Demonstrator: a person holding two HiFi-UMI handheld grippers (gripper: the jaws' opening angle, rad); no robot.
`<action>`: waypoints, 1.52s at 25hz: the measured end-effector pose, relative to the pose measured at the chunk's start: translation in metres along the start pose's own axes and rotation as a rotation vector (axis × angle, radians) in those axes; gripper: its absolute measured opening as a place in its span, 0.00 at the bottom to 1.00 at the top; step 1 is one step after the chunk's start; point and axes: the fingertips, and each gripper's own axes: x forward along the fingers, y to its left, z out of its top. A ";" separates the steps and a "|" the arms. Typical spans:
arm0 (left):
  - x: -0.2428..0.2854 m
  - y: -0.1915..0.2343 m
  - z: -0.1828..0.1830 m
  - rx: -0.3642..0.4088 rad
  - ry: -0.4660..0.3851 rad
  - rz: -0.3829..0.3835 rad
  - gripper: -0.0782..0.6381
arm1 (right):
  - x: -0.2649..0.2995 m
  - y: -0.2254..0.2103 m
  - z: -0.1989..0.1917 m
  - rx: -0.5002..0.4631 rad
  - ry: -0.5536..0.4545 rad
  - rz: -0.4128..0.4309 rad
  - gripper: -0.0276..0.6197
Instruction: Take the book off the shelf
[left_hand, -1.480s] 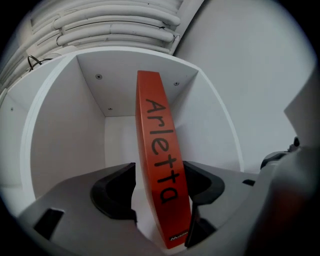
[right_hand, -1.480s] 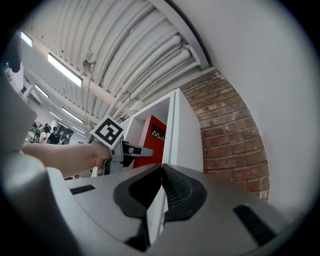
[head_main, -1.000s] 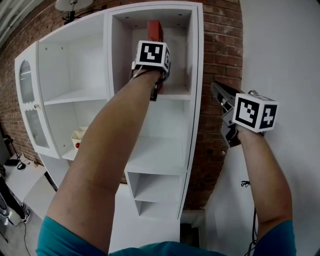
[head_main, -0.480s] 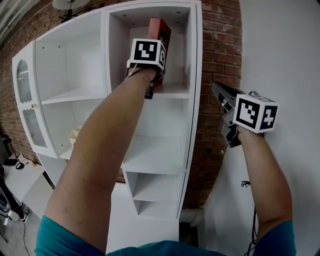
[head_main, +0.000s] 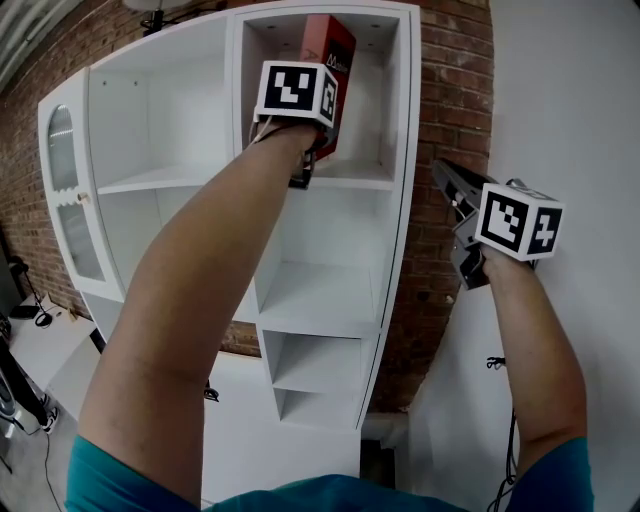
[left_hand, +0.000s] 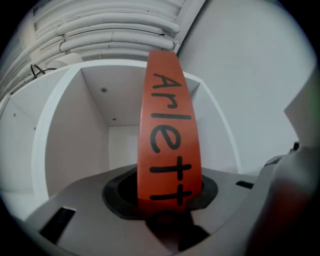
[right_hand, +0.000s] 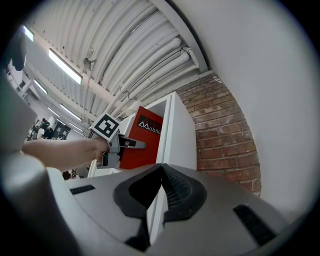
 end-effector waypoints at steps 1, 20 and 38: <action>-0.006 -0.001 0.001 0.001 -0.005 -0.008 0.34 | -0.001 0.004 0.000 0.000 0.001 0.005 0.08; -0.147 -0.036 -0.014 0.052 -0.078 -0.181 0.34 | -0.034 0.089 0.000 -0.004 -0.014 0.120 0.08; -0.255 -0.035 -0.110 0.043 -0.068 -0.276 0.34 | -0.057 0.130 -0.062 0.051 0.012 0.249 0.08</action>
